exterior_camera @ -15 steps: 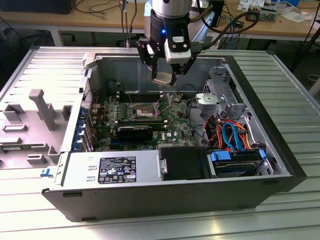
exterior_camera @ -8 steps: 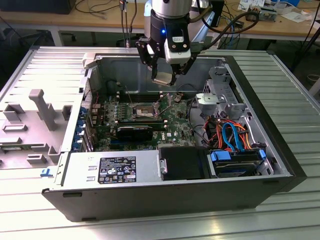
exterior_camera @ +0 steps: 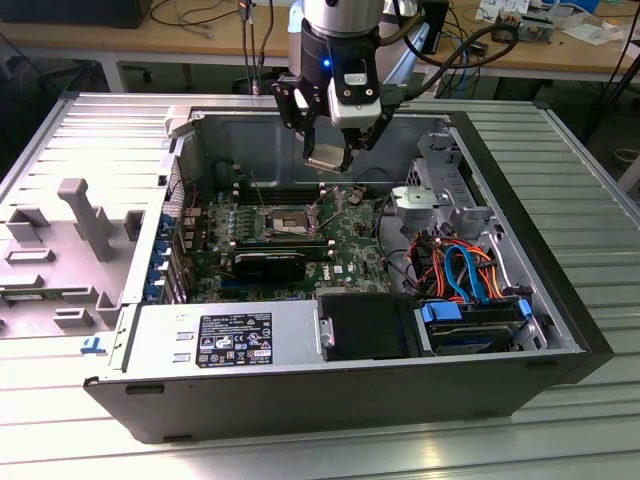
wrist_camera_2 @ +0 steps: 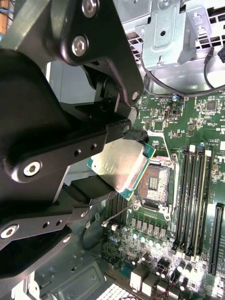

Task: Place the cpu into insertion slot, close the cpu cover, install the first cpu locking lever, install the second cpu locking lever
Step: 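Place the cpu into insertion slot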

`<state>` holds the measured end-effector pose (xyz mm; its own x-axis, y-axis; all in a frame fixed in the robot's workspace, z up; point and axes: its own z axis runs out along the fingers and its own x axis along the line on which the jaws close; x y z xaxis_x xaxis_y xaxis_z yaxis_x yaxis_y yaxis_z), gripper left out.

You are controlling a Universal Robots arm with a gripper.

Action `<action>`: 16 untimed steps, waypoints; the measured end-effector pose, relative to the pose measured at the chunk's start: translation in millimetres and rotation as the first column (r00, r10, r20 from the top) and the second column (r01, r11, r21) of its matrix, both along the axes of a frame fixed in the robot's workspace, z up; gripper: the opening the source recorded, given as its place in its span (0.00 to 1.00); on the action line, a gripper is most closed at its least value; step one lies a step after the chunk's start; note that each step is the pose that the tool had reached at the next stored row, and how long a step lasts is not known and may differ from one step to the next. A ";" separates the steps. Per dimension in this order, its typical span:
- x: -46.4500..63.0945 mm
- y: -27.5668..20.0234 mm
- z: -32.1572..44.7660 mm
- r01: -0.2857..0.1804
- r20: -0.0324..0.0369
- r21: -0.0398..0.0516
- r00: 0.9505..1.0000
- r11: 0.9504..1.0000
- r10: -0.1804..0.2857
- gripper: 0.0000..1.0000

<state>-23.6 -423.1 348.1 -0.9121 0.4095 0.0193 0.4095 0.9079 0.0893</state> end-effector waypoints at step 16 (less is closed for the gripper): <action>0.0 -0.5 0.0 0.013 0.000 0.000 1.000 1.000 -0.013 0.55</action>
<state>-23.6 -423.6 348.1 -0.9068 0.4210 0.0193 0.4210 0.9027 0.0893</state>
